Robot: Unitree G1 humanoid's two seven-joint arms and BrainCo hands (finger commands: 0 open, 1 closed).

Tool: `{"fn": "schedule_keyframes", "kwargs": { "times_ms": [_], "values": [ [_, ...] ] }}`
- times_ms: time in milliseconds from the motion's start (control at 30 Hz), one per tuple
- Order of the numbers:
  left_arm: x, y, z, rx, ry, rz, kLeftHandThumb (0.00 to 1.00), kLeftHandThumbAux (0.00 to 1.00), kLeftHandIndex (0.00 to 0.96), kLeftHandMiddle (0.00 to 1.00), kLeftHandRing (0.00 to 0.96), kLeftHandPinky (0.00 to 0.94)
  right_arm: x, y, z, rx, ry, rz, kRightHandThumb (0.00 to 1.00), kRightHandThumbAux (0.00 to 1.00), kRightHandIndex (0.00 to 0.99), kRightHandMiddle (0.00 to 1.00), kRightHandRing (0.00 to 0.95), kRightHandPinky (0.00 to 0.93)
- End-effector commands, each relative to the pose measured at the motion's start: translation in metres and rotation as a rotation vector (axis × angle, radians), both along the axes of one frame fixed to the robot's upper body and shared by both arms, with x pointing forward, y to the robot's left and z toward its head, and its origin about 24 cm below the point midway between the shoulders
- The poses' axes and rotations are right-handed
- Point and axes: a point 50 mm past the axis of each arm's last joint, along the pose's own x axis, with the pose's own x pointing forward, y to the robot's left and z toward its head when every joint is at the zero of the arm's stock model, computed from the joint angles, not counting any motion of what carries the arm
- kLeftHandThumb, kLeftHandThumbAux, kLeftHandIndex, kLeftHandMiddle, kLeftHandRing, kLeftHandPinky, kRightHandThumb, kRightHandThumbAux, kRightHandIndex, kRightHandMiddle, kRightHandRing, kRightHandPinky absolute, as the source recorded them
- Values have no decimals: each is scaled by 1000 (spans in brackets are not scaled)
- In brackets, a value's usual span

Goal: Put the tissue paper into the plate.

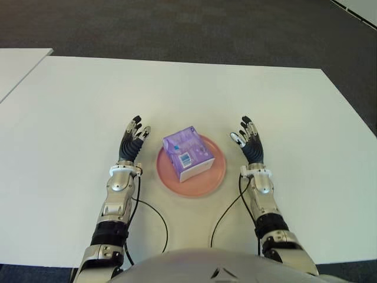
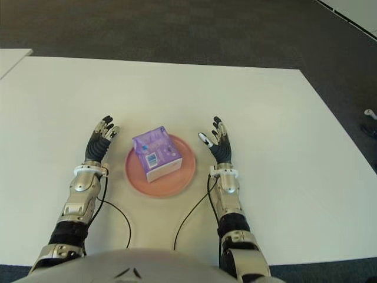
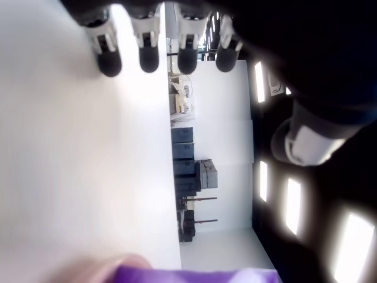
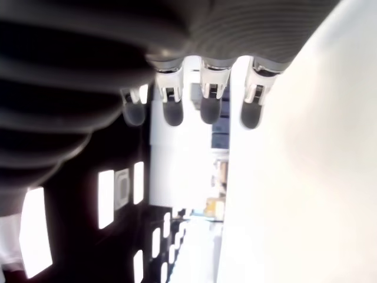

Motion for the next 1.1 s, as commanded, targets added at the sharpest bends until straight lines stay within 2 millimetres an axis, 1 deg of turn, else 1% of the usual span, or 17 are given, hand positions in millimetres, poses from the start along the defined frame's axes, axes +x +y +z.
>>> {"fn": "schedule_keyframes", "kwargs": {
  "times_ms": [33,500,667,800,1100],
  "values": [
    [0,-2,1,16,-12,-6,0,511,0,0,0,0,-19,-3,-31,11,109,-23,0,568,0,0,0,0],
    [2,-2,3,30,-33,-3,0,481,0,0,0,0,-21,-5,-33,5,91,-71,0,563,0,0,0,0],
    [3,-3,4,29,-32,-1,0,473,0,0,0,0,-20,-6,-31,-3,80,-76,0,565,0,0,0,0],
    [3,-3,4,27,-32,0,0,477,0,0,0,0,-20,-6,-24,-7,55,-78,0,576,0,0,0,0],
    [3,-3,4,25,-32,2,0,489,0,0,0,0,-24,-5,-24,-6,61,-90,0,591,0,0,0,0]
  ]
}}
